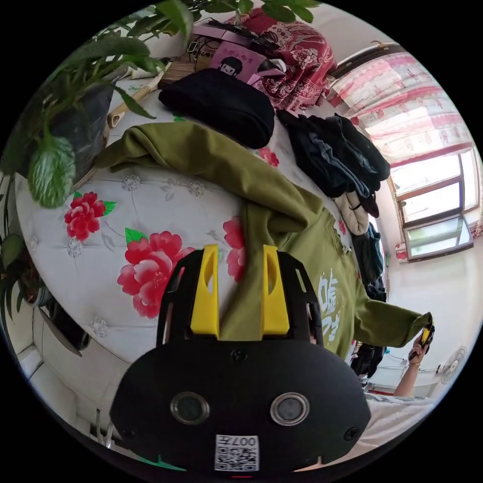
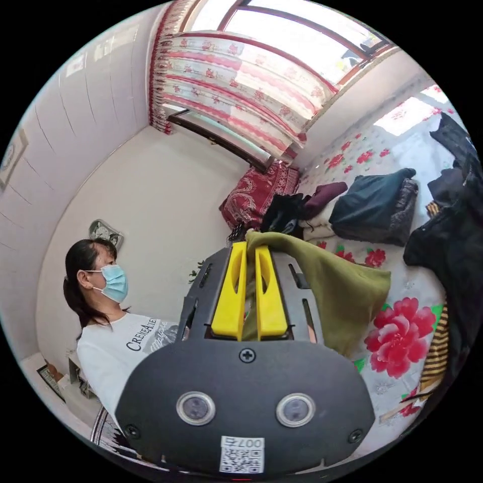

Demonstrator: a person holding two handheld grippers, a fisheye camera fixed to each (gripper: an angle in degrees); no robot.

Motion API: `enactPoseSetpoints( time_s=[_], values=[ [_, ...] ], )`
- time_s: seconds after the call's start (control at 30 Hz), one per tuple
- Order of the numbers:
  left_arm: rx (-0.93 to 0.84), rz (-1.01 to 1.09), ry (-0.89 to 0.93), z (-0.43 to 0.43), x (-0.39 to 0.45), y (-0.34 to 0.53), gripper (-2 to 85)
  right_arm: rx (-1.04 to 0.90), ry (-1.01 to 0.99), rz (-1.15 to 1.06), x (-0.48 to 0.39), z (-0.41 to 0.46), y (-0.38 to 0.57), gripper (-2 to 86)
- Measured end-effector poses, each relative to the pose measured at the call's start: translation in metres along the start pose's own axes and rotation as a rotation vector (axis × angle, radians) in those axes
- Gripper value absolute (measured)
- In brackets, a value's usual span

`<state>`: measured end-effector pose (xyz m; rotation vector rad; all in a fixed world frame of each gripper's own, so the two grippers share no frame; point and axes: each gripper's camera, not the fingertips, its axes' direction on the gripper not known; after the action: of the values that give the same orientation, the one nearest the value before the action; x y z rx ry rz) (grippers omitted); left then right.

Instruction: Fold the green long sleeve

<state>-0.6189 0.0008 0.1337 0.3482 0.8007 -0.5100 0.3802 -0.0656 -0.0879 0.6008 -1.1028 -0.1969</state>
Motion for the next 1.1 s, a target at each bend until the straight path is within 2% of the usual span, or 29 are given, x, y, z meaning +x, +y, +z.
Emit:
enactPoseSetpoints(
  time_s=[0.2,0.33,0.4,0.53,0.6,0.73,0.83,0.93,0.97,1.0,1.03,1.1],
  values=[
    [0.042,-0.114,0.019,0.011,-0.033,-0.063,17.3,-0.371,-0.095,-0.133,-0.027,0.216,-0.032,2.3],
    [0.033,-0.122,-0.040,0.019,-0.042,-0.085,18.7,-0.655,0.017,-0.123,-0.011,0.365,0.008,5.7],
    [0.019,-0.122,-0.085,0.028,-0.045,-0.091,18.4,-0.710,0.064,-0.115,0.000,0.396,0.031,6.4],
    [0.073,-0.148,-0.126,0.028,-0.050,-0.088,13.4,-0.805,0.122,-0.026,0.031,0.404,0.075,6.8],
    [0.123,-0.169,-0.112,0.023,-0.049,-0.081,6.1,-0.812,0.161,0.031,0.046,0.387,0.089,6.8],
    [0.265,-0.057,-0.121,0.004,-0.005,-0.060,2.6,-0.718,0.218,0.195,0.075,0.326,0.110,6.4],
    [0.381,0.171,-0.128,-0.015,0.070,-0.031,2.1,-0.626,0.264,0.256,0.079,0.288,0.123,6.6],
    [0.481,0.567,-0.160,-0.028,0.176,0.023,2.7,-0.571,0.312,0.267,0.072,0.265,0.132,7.1],
    [0.490,0.766,-0.146,-0.027,0.217,0.053,3.1,-0.562,0.321,0.264,0.070,0.261,0.133,7.2],
    [0.462,0.973,-0.107,-0.021,0.253,0.085,3.6,-0.549,0.344,0.255,0.066,0.254,0.137,7.4],
    [0.431,1.074,-0.085,-0.016,0.269,0.102,3.9,-0.540,0.374,0.251,0.064,0.248,0.141,7.6],
    [0.277,1.391,-0.078,0.022,0.311,0.170,5.9,-0.543,0.404,0.269,0.065,0.239,0.149,8.0]
  ],
)
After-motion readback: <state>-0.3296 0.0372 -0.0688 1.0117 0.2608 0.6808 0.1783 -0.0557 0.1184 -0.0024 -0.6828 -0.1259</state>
